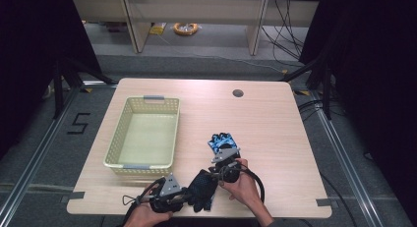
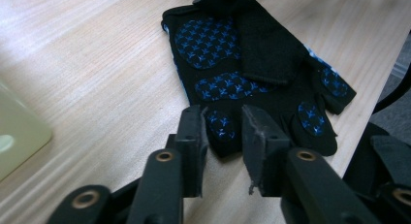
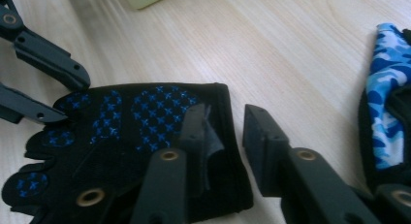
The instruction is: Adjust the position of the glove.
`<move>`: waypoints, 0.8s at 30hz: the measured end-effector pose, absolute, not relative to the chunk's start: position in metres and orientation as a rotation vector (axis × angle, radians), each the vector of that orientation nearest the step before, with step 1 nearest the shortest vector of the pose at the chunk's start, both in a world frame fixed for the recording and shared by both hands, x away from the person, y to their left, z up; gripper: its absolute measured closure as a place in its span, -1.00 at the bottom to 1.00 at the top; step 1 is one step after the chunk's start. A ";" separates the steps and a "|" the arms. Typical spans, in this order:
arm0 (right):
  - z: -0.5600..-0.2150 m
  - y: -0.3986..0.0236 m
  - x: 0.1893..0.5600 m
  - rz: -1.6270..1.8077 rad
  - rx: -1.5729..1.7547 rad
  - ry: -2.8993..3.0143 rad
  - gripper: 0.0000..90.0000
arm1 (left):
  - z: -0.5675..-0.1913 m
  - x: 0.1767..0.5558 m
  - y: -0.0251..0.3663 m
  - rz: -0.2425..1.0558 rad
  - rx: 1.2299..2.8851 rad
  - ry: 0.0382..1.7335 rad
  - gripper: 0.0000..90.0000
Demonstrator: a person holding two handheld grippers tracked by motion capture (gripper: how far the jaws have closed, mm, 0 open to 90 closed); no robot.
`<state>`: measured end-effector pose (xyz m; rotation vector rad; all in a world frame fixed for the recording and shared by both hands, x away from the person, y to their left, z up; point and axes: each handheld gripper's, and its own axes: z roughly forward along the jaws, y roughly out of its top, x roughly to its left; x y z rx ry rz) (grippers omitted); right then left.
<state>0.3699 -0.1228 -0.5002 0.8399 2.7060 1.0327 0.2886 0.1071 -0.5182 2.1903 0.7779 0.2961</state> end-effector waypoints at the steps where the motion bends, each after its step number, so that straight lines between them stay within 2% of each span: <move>1: -0.500 -0.123 0.370 1.033 0.840 2.706 0.65 | -0.518 0.288 0.106 0.305 2.190 0.766 0.60; 3: -0.501 -0.122 0.368 1.050 0.908 2.700 0.75 | -0.518 0.288 0.107 0.305 2.199 0.757 0.70; 9: -0.505 -0.127 0.368 1.139 0.951 2.684 0.95 | -0.516 0.289 0.107 0.312 2.195 0.739 0.79; 17: -0.493 -0.139 0.357 1.173 1.018 2.645 0.96 | -0.506 0.296 0.106 0.339 2.183 0.706 0.89; 24: -0.487 -0.164 0.347 1.277 1.132 2.548 0.96 | -0.497 0.307 0.089 0.356 2.201 0.655 0.92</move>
